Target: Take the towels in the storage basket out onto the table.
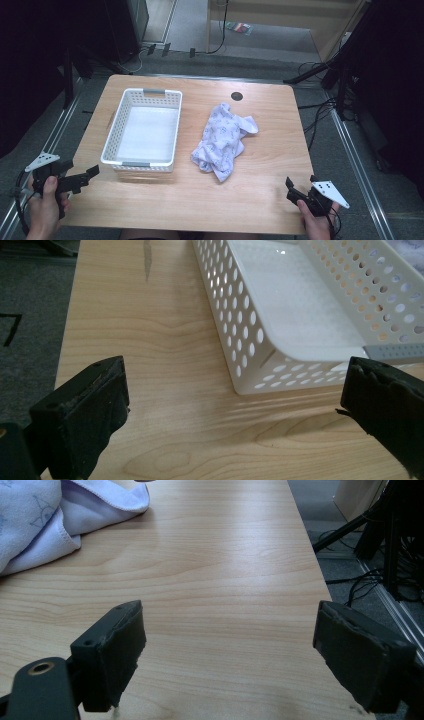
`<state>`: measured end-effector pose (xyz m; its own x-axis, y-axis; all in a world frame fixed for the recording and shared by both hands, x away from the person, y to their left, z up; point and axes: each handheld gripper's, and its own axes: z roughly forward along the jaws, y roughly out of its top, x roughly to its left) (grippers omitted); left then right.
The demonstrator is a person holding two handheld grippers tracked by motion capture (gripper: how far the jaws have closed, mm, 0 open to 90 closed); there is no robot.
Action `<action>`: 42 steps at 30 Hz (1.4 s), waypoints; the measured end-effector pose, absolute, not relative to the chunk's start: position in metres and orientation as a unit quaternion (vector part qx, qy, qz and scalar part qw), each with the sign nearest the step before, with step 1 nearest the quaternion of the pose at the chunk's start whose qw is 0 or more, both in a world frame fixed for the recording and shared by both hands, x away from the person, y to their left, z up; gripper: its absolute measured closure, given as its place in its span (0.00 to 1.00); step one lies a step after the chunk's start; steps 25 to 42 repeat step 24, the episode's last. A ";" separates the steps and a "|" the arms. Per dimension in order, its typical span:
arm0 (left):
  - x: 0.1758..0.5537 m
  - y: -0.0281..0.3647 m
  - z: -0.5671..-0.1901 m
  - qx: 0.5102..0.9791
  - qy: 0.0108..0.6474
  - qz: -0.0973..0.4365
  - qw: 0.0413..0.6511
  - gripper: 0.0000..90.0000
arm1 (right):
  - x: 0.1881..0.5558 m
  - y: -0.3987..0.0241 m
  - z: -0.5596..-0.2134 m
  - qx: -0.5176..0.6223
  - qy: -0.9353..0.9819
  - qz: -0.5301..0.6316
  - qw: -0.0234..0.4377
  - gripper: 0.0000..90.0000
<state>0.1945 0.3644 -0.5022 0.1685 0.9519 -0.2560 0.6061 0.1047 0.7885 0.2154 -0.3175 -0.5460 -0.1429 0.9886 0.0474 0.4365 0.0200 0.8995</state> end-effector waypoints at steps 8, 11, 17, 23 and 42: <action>0.192 0.372 -0.539 0.620 0.606 0.216 0.450 0.00 | 0.215 -0.318 -0.546 0.564 0.630 0.419 0.332 0.15; 0.190 0.372 -0.546 0.609 0.606 0.230 0.457 0.00 | 0.215 -0.318 -0.546 0.562 0.630 0.419 0.333 0.15; 0.188 0.368 -0.550 0.614 0.590 0.254 0.458 0.00 | 0.214 -0.318 -0.546 0.561 0.631 0.421 0.331 0.15; 0.189 0.370 -0.552 0.603 0.589 0.247 0.478 0.00 | 0.215 -0.319 -0.546 0.559 0.632 0.424 0.330 0.15; 0.189 0.371 -0.552 0.597 0.589 0.249 0.484 0.00 | 0.215 -0.320 -0.546 0.558 0.632 0.426 0.328 0.15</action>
